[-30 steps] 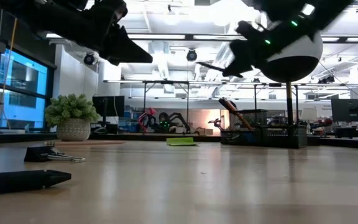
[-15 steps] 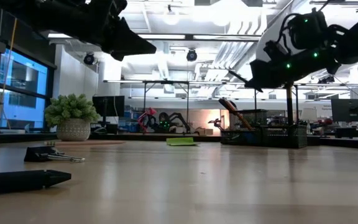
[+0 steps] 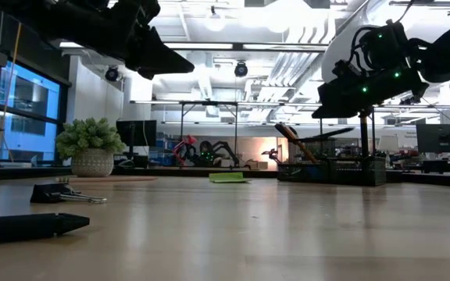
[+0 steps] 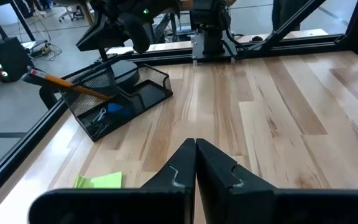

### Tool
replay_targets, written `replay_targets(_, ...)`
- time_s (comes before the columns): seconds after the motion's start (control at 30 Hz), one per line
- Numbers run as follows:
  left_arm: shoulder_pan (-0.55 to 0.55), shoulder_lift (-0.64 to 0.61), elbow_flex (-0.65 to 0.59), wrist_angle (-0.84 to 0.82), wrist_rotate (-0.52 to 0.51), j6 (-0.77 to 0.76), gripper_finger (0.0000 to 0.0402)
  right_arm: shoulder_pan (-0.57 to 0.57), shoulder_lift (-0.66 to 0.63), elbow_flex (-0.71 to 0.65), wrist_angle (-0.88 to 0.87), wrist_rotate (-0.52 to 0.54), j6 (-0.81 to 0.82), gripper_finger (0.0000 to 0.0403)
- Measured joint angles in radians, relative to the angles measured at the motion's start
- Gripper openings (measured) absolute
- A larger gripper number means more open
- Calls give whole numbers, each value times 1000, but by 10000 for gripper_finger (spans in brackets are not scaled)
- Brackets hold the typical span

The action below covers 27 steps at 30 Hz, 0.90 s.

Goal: Pick and place office supplies into organizer
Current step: Put the black pen into the black desk organizer

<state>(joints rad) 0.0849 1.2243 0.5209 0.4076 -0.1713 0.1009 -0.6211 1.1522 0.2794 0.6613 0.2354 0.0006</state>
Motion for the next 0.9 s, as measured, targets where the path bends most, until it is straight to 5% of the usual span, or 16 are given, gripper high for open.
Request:
replay_targets(0.57,0,0,0,-15,0,-1,1,-3,0,1,-126,-9,3,11)
replay_targets(0.9,0,0,0,-15,0,-2,1,-4,-2,5,-195,-104,51,11)
